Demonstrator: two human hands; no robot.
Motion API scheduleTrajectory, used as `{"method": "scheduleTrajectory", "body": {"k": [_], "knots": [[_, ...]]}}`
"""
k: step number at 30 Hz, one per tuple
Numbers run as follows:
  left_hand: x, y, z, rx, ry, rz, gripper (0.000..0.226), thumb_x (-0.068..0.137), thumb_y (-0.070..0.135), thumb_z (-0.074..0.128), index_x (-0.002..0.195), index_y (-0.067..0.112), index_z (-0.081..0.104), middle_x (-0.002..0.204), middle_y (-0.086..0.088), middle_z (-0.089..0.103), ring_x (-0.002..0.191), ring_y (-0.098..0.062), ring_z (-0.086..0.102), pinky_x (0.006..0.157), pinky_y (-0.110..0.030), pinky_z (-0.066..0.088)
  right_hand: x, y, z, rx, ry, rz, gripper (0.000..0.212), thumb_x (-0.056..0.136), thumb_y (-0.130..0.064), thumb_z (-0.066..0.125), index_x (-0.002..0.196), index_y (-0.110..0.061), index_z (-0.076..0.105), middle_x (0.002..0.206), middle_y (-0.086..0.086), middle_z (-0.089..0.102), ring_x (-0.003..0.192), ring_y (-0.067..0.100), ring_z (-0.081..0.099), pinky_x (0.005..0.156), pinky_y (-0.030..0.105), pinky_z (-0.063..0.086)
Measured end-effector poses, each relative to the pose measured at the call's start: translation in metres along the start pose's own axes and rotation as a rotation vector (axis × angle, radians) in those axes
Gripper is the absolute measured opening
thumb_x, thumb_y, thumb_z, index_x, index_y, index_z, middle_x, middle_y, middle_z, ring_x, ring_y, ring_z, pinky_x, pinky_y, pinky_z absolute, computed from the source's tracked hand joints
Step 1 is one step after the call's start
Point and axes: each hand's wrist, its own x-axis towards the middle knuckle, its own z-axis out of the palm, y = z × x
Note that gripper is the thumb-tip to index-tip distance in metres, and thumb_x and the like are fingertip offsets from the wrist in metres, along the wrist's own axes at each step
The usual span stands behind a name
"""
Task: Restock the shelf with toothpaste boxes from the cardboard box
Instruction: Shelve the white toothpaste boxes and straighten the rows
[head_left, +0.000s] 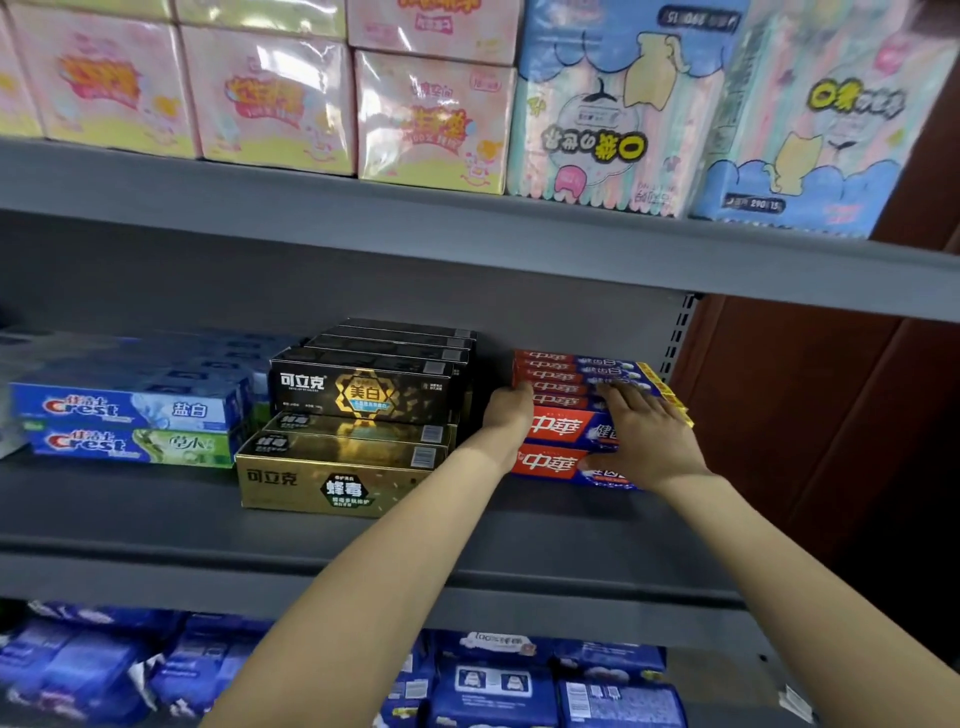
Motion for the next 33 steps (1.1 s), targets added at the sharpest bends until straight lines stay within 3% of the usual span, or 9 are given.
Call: {"method": "scheduleTrajectory", "body": {"k": [4, 6, 9, 11, 15, 20, 23, 28, 33], "knots": [[0.0, -0.004, 0.002, 0.005, -0.021, -0.024, 0.037, 0.102, 0.038, 0.032, 0.111, 0.009, 0.053, 0.103, -0.014, 0.066, 0.088, -0.028, 0.064, 0.085, -0.04, 0.053, -0.005, 0.02, -0.006, 0.29, 0.065, 0.152, 0.099, 0.073, -0.069, 0.059, 0.15, -0.025, 0.015, 0.158, 0.008, 0.01, 0.147, 0.025, 0.001, 0.117, 0.043, 0.001], [-0.001, -0.007, 0.001, -0.026, -0.044, -0.039, 0.04, 0.101, 0.04, 0.032, 0.117, 0.009, 0.052, 0.099, -0.012, 0.065, 0.084, -0.026, 0.064, 0.081, -0.039, 0.053, -0.008, 0.033, -0.005, 0.575, 0.07, 0.303, 0.101, 0.071, -0.062, 0.066, 0.15, -0.02, 0.018, 0.153, 0.014, 0.024, 0.143, 0.029, 0.018, 0.116, 0.046, 0.018], [-0.001, -0.011, 0.004, -0.071, -0.045, -0.034, 0.043, 0.101, 0.042, 0.032, 0.122, 0.01, 0.05, 0.101, -0.012, 0.065, 0.085, -0.026, 0.065, 0.085, -0.04, 0.053, -0.014, 0.036, 0.003, 0.982, 0.008, 0.396, 0.1, 0.07, -0.045, 0.075, 0.149, -0.018, 0.021, 0.136, 0.008, 0.052, 0.112, 0.025, 0.058, 0.096, 0.044, 0.049], [-0.002, -0.013, 0.007, -0.104, -0.039, -0.016, 0.043, 0.101, 0.043, 0.032, 0.124, 0.01, 0.05, 0.103, -0.012, 0.066, 0.084, -0.027, 0.066, 0.085, -0.041, 0.053, -0.015, 0.034, 0.009, 1.053, 0.062, 0.421, 0.095, 0.074, -0.035, 0.076, 0.149, -0.019, 0.019, 0.13, 0.003, 0.054, 0.103, 0.021, 0.061, 0.09, 0.042, 0.053], [-0.003, -0.017, 0.009, -0.132, -0.035, -0.018, 0.044, 0.101, 0.044, 0.032, 0.128, 0.013, 0.047, 0.112, -0.015, 0.066, 0.091, -0.03, 0.066, 0.08, -0.039, 0.054, -0.019, 0.032, 0.016, 1.183, 0.135, 0.42, 0.095, 0.07, -0.024, 0.08, 0.146, -0.024, 0.023, 0.121, -0.003, 0.053, 0.103, 0.019, 0.06, 0.089, 0.044, 0.053], [-0.007, -0.012, 0.002, -0.048, -0.019, 0.048, 0.048, 0.099, 0.045, 0.036, 0.136, 0.015, 0.038, 0.116, -0.014, 0.064, 0.098, -0.03, 0.065, 0.088, -0.043, 0.053, -0.025, 0.04, 0.02, 1.076, 0.087, 0.381, 0.109, 0.06, -0.008, 0.086, 0.143, -0.023, 0.017, 0.128, 0.002, 0.051, 0.113, 0.024, 0.058, 0.097, 0.049, 0.048], [-0.02, -0.013, -0.005, 0.181, 0.04, 0.221, 0.061, 0.097, 0.049, 0.036, 0.145, 0.014, 0.022, 0.127, -0.012, 0.058, 0.107, -0.028, 0.062, 0.091, -0.04, 0.051, -0.026, 0.041, 0.017, 0.978, 0.108, 0.391, 0.112, 0.063, -0.008, 0.085, 0.146, -0.019, 0.011, 0.136, 0.006, 0.049, 0.118, 0.025, 0.054, 0.1, 0.039, 0.043], [-0.037, -0.02, -0.006, 0.538, -0.018, 0.3, 0.054, 0.09, 0.032, 0.062, 0.134, 0.012, 0.038, 0.13, -0.006, 0.056, 0.115, -0.022, 0.057, 0.091, -0.029, 0.045, -0.028, 0.039, 0.024, 1.024, 0.096, 0.48, 0.113, 0.068, -0.016, 0.082, 0.15, -0.018, 0.004, 0.138, 0.011, 0.049, 0.123, 0.028, 0.05, 0.099, 0.042, 0.041], [-0.036, -0.022, -0.002, 0.692, 0.048, 0.323, 0.056, 0.09, 0.019, 0.063, 0.137, 0.008, 0.036, 0.135, -0.01, 0.052, 0.124, -0.024, 0.051, 0.101, -0.034, 0.042, -0.027, 0.042, 0.025, 0.979, 0.099, 0.495, 0.109, 0.068, -0.023, 0.083, 0.15, -0.017, 0.011, 0.134, 0.011, 0.052, 0.118, 0.027, 0.054, 0.094, 0.039, 0.045]]}}
